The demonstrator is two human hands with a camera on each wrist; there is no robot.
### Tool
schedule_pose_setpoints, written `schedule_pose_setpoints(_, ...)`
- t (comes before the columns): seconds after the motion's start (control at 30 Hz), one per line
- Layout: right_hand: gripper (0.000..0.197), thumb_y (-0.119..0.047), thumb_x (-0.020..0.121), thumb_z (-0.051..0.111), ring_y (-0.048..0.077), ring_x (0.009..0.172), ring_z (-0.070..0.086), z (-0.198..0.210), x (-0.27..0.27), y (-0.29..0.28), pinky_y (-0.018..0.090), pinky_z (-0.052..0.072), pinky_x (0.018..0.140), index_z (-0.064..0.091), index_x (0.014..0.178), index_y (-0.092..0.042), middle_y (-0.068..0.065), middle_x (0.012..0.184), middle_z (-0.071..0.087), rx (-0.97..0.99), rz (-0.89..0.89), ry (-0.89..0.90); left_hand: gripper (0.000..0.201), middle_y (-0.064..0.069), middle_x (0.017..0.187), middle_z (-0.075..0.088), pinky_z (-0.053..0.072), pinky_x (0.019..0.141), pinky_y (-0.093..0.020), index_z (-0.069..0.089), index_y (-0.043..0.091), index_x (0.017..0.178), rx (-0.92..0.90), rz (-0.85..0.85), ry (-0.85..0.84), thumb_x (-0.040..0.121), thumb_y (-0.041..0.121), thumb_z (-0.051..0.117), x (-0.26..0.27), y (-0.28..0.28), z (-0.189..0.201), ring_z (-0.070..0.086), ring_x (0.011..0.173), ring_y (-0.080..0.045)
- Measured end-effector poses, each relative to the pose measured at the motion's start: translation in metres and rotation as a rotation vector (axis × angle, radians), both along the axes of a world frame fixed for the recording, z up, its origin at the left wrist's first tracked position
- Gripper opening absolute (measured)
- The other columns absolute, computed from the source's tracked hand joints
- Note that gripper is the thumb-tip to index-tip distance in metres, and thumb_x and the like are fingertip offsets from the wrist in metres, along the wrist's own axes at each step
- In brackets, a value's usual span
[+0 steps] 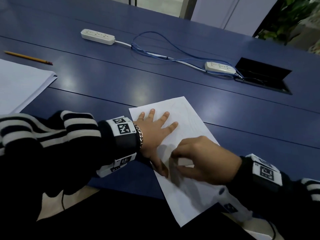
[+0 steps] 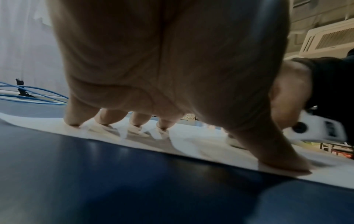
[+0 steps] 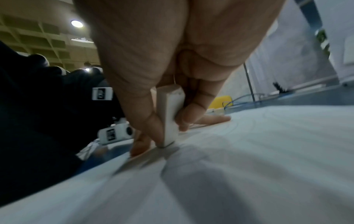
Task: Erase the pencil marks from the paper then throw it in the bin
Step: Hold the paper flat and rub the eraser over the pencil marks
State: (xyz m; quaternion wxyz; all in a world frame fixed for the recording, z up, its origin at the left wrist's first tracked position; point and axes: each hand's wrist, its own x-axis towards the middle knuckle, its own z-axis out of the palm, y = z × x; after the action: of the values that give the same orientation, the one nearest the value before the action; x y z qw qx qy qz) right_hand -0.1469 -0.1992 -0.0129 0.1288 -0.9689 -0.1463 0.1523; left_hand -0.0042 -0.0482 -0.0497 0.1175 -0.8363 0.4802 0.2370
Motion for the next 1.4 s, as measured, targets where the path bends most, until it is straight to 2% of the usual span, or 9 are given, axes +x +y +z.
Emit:
schedule_pose_setpoints(0.17,0.029,-0.047,0.084,0.066,0.021,0.092,0.065,0.0,0.035,-0.023,0.038,0.051,0.084,0.072,0.106,-0.028,-0.003,0.098,0.07,-0.088,-0.213,-0.18,0.163,-0.004,0.17,-0.035,-0.004,0.128,-0.063,-0.03,0.039,0.16,-0.002,0.001,0.005,0.047,0.099,0.071,0.0,0.002,0.003,-0.024,0.157,-0.047)
schedule_pose_setpoints(0.23,0.026,-0.045,0.083,0.062,0.022,0.09,0.064,-0.003,0.03,-0.017,0.039,0.051,0.082,0.07,0.102,-0.029,-0.004,0.095,0.068,-0.106,-0.165,-0.176,0.163,-0.004,0.17,-0.036,-0.005,0.128,-0.063,-0.031,0.039,0.16,0.004,0.002,0.003,0.047,0.099,0.071,0.0,0.002,0.003,-0.024,0.157,-0.046)
schedule_pose_setpoints(0.37,0.022,-0.045,0.082,0.056,0.017,0.083,0.062,0.0,0.007,0.004,0.034,0.051,0.077,0.068,0.093,-0.031,-0.007,0.087,0.065,-0.05,0.024,0.043,0.162,-0.005,0.169,-0.037,-0.004,0.128,-0.063,-0.029,0.039,0.16,0.011,0.002,0.0,0.049,0.098,0.072,0.0,0.002,0.002,-0.024,0.157,-0.047)
schedule_pose_setpoints(0.53,0.032,-0.044,0.08,0.07,0.017,0.096,0.065,0.005,0.047,-0.037,0.035,0.052,0.086,0.073,0.108,-0.029,-0.009,0.102,0.073,-0.098,-0.224,-0.133,0.162,0.0,0.169,-0.038,-0.007,0.128,-0.061,-0.031,0.041,0.159,0.01,0.003,0.038,0.048,0.097,0.073,0.0,0.004,0.004,-0.027,0.156,-0.043)
schedule_pose_setpoints(0.77,0.03,-0.041,0.082,0.071,0.012,0.094,0.063,0.003,0.043,-0.044,0.026,0.048,0.085,0.072,0.109,-0.029,-0.011,0.103,0.072,-0.066,-0.269,-0.113,0.16,0.006,0.165,-0.044,-0.014,0.127,-0.058,-0.032,0.042,0.158,0.04,-0.122,0.084,0.054,0.089,0.081,0.027,0.0,0.016,-0.037,0.154,-0.032)
schedule_pose_setpoints(1.0,0.027,-0.04,0.085,0.063,0.021,0.094,0.064,-0.001,0.033,-0.027,0.038,0.053,0.081,0.068,0.108,-0.025,-0.005,0.1,0.067,-0.145,-0.222,-0.18,0.165,0.006,0.167,-0.041,-0.013,0.127,-0.059,-0.033,0.037,0.159,-0.004,-0.117,0.075,0.049,0.097,0.074,0.014,0.002,0.002,-0.034,0.155,-0.034)
schedule_pose_setpoints(1.13,0.039,-0.045,0.091,0.035,0.022,0.089,0.06,0.003,0.005,-0.001,0.036,0.052,0.078,0.066,0.1,-0.024,-0.001,0.095,0.063,-0.117,0.02,-0.036,0.165,0.006,0.167,-0.04,-0.013,0.127,-0.059,-0.033,0.039,0.158,-0.009,-0.118,0.043,0.046,0.099,0.073,0.013,0.003,0.0,-0.032,0.156,-0.036)
schedule_pose_setpoints(1.3,0.03,-0.044,0.087,0.061,0.027,0.095,0.065,0.008,0.036,-0.027,0.041,0.054,0.08,0.068,0.108,-0.025,0.0,0.099,0.067,-0.162,-0.202,-0.114,0.166,0.007,0.169,-0.037,-0.011,0.127,-0.059,-0.032,0.038,0.159,-0.02,-0.115,0.039,0.046,0.099,0.072,0.013,0.005,0.002,-0.028,0.158,-0.034)
schedule_pose_setpoints(1.4,0.031,-0.041,0.087,0.048,0.026,0.091,0.063,0.001,0.023,-0.015,0.04,0.053,0.076,0.067,0.1,-0.02,0.001,0.093,0.065,-0.171,-0.12,-0.164,0.166,0.008,0.168,-0.038,-0.012,0.127,-0.059,-0.033,0.04,0.158,-0.026,-0.103,0.044,0.043,0.1,0.071,0.014,0.005,0.0,-0.03,0.157,-0.034)
